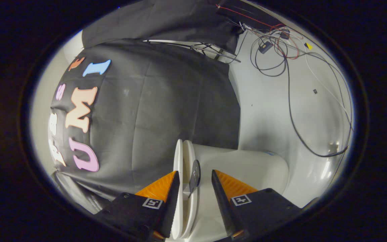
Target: Open the toilet lid.
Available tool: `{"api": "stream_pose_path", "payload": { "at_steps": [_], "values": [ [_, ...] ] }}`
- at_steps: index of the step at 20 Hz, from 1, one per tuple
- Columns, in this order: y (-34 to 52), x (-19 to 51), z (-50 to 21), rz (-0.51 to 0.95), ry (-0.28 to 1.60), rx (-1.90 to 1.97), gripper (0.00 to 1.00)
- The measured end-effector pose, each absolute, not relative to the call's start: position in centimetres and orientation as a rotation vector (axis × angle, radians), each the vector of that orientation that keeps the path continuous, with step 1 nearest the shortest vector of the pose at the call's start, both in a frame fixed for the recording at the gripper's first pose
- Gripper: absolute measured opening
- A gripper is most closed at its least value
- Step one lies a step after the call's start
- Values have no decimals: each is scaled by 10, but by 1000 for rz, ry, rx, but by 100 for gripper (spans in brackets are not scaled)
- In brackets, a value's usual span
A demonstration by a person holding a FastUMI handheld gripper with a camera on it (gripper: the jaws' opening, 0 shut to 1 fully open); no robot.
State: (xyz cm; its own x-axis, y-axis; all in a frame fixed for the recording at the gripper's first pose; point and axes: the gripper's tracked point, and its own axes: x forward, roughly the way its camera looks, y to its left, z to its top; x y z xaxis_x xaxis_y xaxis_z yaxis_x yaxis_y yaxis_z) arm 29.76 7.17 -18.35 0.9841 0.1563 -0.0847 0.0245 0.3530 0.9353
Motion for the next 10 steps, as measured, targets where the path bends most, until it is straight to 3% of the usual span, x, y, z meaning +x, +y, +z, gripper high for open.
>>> {"api": "stream_pose_path", "payload": {
  "at_steps": [3, 5, 10],
  "values": [
    [79, 308, -179, 123, 154, 1224, 57],
    [84, 315, -176, 144, 168, 1221, 49],
    [93, 320, -195, 113, 285, 1185, 10]
  ]
}}
